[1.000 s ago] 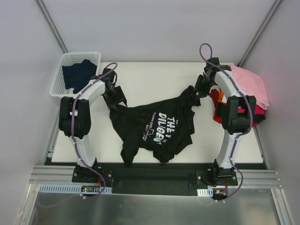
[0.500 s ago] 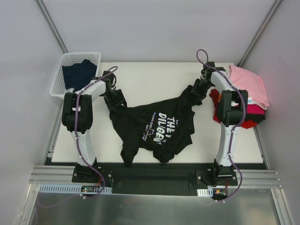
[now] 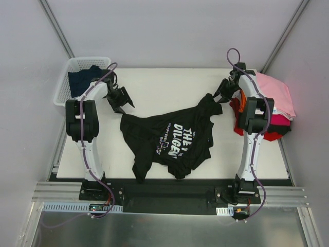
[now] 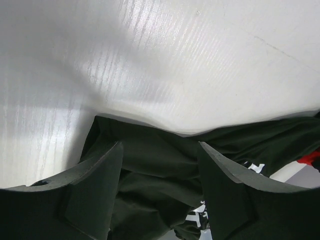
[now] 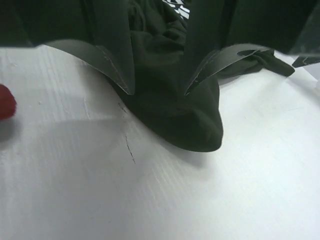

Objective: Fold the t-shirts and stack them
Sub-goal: Flatten out the tshirt

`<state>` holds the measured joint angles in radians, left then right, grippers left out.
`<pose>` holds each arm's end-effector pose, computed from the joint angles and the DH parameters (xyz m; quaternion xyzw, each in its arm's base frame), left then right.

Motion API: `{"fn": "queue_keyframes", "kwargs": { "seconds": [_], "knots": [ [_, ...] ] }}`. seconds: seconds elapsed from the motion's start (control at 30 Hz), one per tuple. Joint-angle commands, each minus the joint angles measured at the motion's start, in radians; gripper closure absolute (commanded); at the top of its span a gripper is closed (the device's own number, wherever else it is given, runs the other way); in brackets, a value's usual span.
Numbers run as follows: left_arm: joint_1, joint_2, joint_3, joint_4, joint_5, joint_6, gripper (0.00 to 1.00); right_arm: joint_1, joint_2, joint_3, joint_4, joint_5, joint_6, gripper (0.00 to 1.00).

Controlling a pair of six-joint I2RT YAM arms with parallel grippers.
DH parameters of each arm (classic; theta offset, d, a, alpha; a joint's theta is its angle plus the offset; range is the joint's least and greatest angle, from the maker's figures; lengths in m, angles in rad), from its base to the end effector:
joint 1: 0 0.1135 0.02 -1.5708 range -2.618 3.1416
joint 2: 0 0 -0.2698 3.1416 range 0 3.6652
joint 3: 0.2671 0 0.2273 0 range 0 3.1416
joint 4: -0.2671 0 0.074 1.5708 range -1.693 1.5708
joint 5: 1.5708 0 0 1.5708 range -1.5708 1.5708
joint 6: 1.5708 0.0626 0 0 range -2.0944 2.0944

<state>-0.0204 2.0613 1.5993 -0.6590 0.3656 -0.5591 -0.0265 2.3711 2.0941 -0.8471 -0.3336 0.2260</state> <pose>0.4271 -0.0311 0.1882 -0.2160 0.9348 -0.2325 0.1595 0.4988 0.0073 0.1791 0.0846 0.9586 0.1828 0.2012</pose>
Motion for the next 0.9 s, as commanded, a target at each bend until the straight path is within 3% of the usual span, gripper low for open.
{"fn": "queue_keyframes", "kwargs": {
  "seconds": [0.0, 0.33, 0.47, 0.87],
  "knots": [
    [-0.004, 0.029, 0.034, -0.011, 0.044, 0.018, 0.39, 0.000, 0.025, 0.021, 0.020, -0.067, 0.019, 0.55],
    [-0.004, 0.014, -0.030, -0.008, 0.073, 0.027, 0.40, 0.000, 0.050, -0.002, 0.085, -0.131, 0.047, 0.51],
    [-0.004, 0.014, -0.041, -0.008, 0.073, 0.033, 0.67, 0.010, 0.051, -0.026, 0.109, -0.151, 0.064, 0.52],
    [-0.004, 0.016, -0.047, -0.010, 0.096, 0.042, 0.54, 0.057, 0.046, -0.105, 0.201, -0.239, 0.093, 0.44]
  ]
}}
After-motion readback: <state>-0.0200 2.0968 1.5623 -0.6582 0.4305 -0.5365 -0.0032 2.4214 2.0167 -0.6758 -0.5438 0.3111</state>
